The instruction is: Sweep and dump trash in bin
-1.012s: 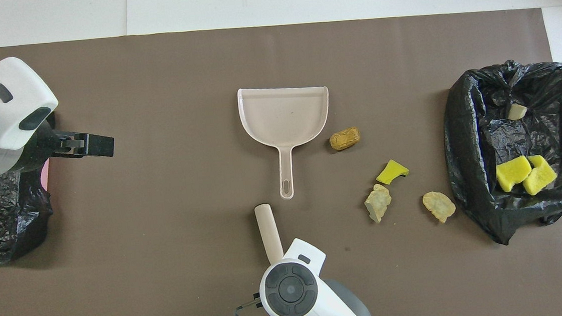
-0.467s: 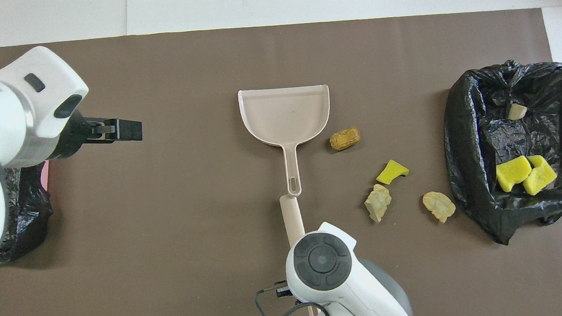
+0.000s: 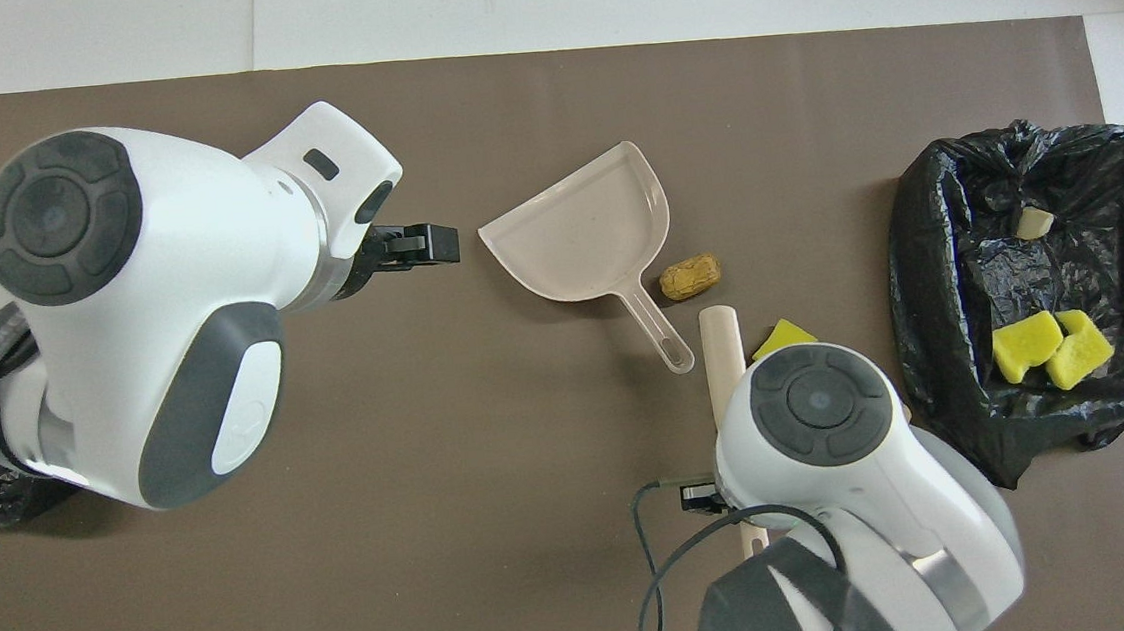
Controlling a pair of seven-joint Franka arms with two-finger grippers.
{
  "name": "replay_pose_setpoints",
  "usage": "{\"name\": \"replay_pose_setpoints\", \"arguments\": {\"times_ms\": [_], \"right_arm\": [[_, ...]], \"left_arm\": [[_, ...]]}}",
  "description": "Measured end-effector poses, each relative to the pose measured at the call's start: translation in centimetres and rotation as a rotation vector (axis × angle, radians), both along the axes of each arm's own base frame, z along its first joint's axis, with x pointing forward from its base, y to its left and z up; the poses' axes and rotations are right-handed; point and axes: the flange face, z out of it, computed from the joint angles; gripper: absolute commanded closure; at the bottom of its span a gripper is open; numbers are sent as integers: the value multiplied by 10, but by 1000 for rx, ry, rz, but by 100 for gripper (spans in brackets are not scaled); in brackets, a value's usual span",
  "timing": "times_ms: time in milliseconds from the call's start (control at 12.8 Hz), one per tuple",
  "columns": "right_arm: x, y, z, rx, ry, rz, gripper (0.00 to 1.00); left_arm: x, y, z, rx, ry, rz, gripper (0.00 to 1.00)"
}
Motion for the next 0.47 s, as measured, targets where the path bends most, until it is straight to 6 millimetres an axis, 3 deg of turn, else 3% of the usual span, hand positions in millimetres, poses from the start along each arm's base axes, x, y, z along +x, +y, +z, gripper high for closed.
{"name": "replay_pose_setpoints", "arguments": {"times_ms": [234, 467], "right_arm": [[19, -38, -5, -21, 2, -63, 100], [27, -46, -10, 10, -11, -2, 100]], "left_arm": [[-6, -43, -36, -22, 48, 54, 0], [-25, -102, -78, -47, 106, 138, 0]]}}
